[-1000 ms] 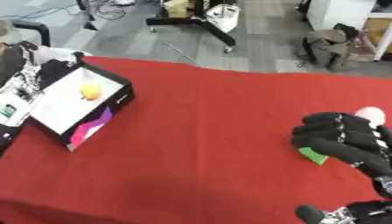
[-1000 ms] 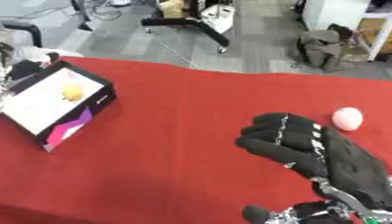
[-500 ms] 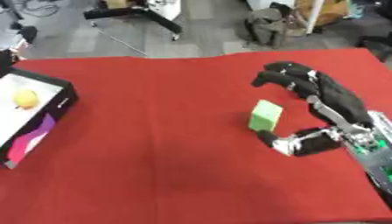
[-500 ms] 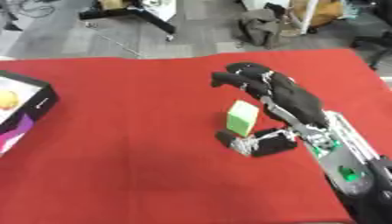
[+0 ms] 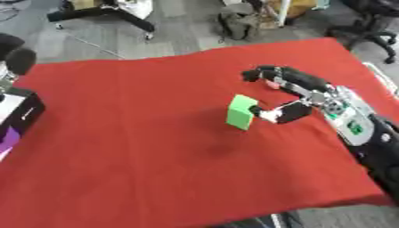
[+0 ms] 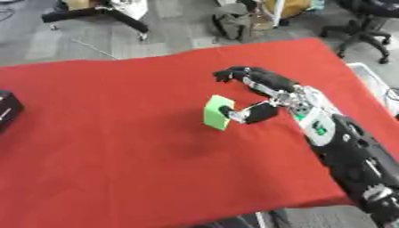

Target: Pick up the objects with one hand, pass them to the other hand, and then place them into the box on the other side of the table.

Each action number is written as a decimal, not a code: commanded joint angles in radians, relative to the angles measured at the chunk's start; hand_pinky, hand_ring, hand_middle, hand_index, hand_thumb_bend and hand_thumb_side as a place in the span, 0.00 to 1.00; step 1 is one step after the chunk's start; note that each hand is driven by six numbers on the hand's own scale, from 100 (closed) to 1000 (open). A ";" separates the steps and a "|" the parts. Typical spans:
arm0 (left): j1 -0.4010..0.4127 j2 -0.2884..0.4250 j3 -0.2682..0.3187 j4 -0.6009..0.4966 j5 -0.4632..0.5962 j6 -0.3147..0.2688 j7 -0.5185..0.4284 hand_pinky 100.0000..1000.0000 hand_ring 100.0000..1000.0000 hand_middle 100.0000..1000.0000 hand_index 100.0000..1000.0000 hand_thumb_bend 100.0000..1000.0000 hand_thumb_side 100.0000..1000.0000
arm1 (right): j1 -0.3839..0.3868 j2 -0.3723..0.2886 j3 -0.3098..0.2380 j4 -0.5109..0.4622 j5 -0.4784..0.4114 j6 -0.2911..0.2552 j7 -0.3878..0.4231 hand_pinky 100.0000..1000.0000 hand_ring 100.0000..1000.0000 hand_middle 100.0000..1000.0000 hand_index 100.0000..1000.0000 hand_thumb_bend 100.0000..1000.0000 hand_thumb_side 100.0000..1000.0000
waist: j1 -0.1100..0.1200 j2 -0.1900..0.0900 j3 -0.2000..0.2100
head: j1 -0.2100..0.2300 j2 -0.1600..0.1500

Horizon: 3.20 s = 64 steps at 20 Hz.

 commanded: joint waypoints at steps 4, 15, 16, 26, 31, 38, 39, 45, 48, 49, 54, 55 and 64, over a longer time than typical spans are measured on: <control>-0.022 -0.023 -0.021 -0.018 -0.011 -0.017 -0.069 0.88 0.67 0.51 0.62 0.60 0.56 | -0.073 0.030 -0.050 0.141 0.152 0.016 -0.043 0.98 0.82 0.83 0.97 0.25 0.58 | 0.003 -0.017 0.013 | -0.031 -0.007; -0.021 -0.044 -0.032 -0.018 -0.017 -0.013 -0.097 0.88 0.67 0.51 0.62 0.59 0.57 | -0.098 0.079 -0.052 0.224 0.336 -0.016 -0.055 0.90 0.75 0.56 0.88 0.24 0.45 | 0.005 -0.016 0.027 | -0.039 -0.003; -0.018 -0.045 -0.032 -0.018 -0.017 -0.012 -0.097 0.88 0.67 0.50 0.62 0.59 0.57 | -0.097 0.078 -0.055 0.212 0.341 -0.018 -0.086 0.90 0.73 0.53 0.85 0.23 0.42 | 0.005 -0.016 0.028 | -0.039 -0.003; -0.002 -0.020 -0.043 -0.005 0.015 0.055 -0.066 0.88 0.66 0.49 0.61 0.57 0.61 | -0.026 0.040 0.063 -0.325 0.179 -0.117 -0.508 0.73 0.63 0.41 0.74 0.25 0.17 | 0.003 -0.011 0.014 | 0.050 0.007; -0.021 -0.008 -0.107 0.012 0.078 0.088 -0.094 0.88 0.66 0.49 0.61 0.57 0.63 | 0.000 0.044 0.177 -0.694 0.113 -0.176 -0.573 0.68 0.63 0.43 0.76 0.29 0.11 | 0.003 -0.005 0.005 | 0.129 0.007; -0.078 -0.011 -0.222 -0.017 0.146 0.106 -0.217 0.89 0.66 0.50 0.61 0.59 0.66 | -0.011 0.079 0.253 -0.850 0.022 -0.214 -0.521 0.67 0.63 0.44 0.77 0.27 0.11 | 0.004 -0.002 0.003 | 0.186 0.007; -0.088 -0.012 -0.240 -0.018 0.159 0.105 -0.239 0.89 0.66 0.50 0.61 0.59 0.67 | -0.012 0.084 0.258 -0.854 0.012 -0.217 -0.511 0.67 0.63 0.44 0.77 0.27 0.11 | 0.004 -0.002 0.003 | 0.191 0.007; -0.125 -0.025 -0.313 -0.018 0.240 0.094 -0.344 0.91 0.70 0.53 0.64 0.67 0.70 | -0.012 0.102 0.271 -0.864 -0.032 -0.235 -0.464 0.68 0.63 0.44 0.77 0.25 0.11 | 0.003 0.001 -0.001 | 0.200 0.007; -0.127 -0.028 -0.332 -0.018 0.291 0.066 -0.393 0.92 0.71 0.55 0.65 0.70 0.66 | -0.011 0.103 0.274 -0.866 -0.045 -0.239 -0.452 0.68 0.62 0.44 0.77 0.25 0.11 | 0.004 0.003 -0.002 | 0.192 0.007; -0.126 -0.027 -0.336 -0.018 0.310 0.056 -0.407 0.92 0.71 0.55 0.65 0.70 0.64 | -0.010 0.102 0.275 -0.867 -0.049 -0.241 -0.448 0.68 0.62 0.43 0.77 0.24 0.11 | 0.004 0.003 -0.002 | 0.187 0.007; -0.105 -0.008 -0.332 -0.018 0.362 0.044 -0.427 0.92 0.72 0.56 0.66 0.70 0.59 | -0.003 0.097 0.279 -0.884 -0.074 -0.245 -0.433 0.68 0.62 0.43 0.77 0.23 0.12 | 0.003 0.004 -0.004 | 0.169 0.007; -0.100 -0.003 -0.328 -0.018 0.366 0.048 -0.422 0.92 0.72 0.56 0.66 0.70 0.59 | -0.001 0.095 0.281 -0.887 -0.079 -0.246 -0.430 0.68 0.62 0.43 0.77 0.23 0.12 | 0.003 0.005 -0.004 | 0.166 0.007; -0.083 0.012 -0.310 -0.018 0.410 0.038 -0.399 0.93 0.72 0.57 0.66 0.66 0.63 | 0.033 0.089 0.299 -0.859 -0.113 -0.268 -0.385 0.70 0.60 0.41 0.75 0.19 0.13 | 0.004 0.008 -0.005 | 0.146 0.007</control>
